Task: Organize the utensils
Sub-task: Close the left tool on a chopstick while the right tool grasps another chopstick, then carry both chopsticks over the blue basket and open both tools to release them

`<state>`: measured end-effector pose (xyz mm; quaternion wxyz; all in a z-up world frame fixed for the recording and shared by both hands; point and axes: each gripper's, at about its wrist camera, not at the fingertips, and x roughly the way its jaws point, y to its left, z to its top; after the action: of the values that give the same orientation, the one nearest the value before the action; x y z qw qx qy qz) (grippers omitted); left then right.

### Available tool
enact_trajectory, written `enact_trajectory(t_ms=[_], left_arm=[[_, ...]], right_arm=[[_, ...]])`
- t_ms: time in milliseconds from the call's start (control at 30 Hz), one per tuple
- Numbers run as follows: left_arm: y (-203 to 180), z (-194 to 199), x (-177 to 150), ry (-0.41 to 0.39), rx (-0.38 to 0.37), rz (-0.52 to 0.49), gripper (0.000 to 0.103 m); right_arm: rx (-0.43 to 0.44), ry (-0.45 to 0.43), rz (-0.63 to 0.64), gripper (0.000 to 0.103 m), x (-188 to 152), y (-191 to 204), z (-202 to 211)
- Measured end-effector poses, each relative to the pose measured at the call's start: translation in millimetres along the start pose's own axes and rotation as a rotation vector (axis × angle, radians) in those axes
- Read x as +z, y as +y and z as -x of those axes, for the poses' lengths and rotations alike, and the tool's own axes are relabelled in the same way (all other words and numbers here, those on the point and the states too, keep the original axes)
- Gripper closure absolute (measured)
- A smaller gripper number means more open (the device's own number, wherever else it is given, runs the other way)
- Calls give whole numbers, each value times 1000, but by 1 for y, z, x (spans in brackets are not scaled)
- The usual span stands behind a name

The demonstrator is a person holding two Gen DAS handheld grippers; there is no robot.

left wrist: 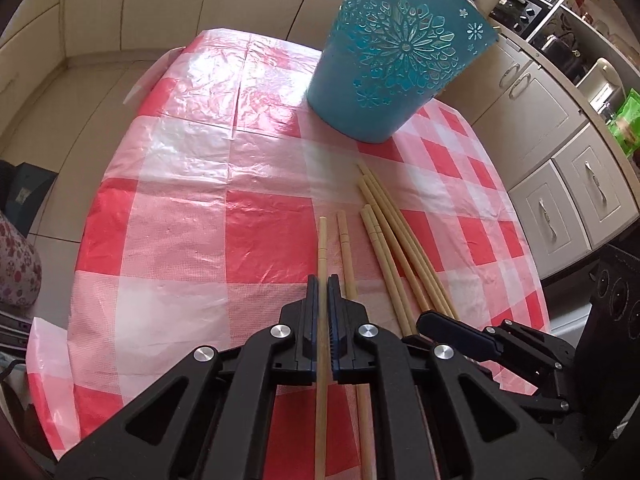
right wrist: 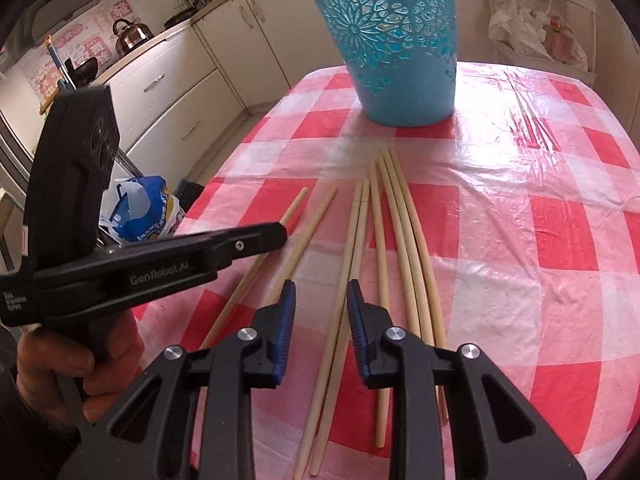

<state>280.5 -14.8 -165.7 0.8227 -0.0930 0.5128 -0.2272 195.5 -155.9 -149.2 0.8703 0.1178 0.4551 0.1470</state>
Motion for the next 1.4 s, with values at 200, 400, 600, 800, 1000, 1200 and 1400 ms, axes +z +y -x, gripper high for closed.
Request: enact_trajectory(t_ms=[200, 400, 600, 800, 1000, 1200, 1400], left_arm=[[8, 13, 0, -35, -10, 32, 98], [20, 28, -1, -62, -16, 50, 98], [22, 29, -4, -70, -33, 65, 98], [17, 35, -6, -90, -41, 43, 98], [8, 39, -7, -103, -28, 20, 98], [-19, 47, -6, -144, 8, -54, 98], [-47, 61, -6, -197, 46, -137, 98]], right_arm=[[27, 0, 48, 76, 8, 19, -7], [-98, 42, 113, 78, 17, 29, -29], [-158, 31, 244, 94, 21, 41, -41], [-34, 18, 99, 97, 23, 16, -25], [87, -83, -61, 97, 17, -7, 15], [195, -163, -246, 97, 12, -48, 50], [231, -198, -332, 97, 12, -71, 64]])
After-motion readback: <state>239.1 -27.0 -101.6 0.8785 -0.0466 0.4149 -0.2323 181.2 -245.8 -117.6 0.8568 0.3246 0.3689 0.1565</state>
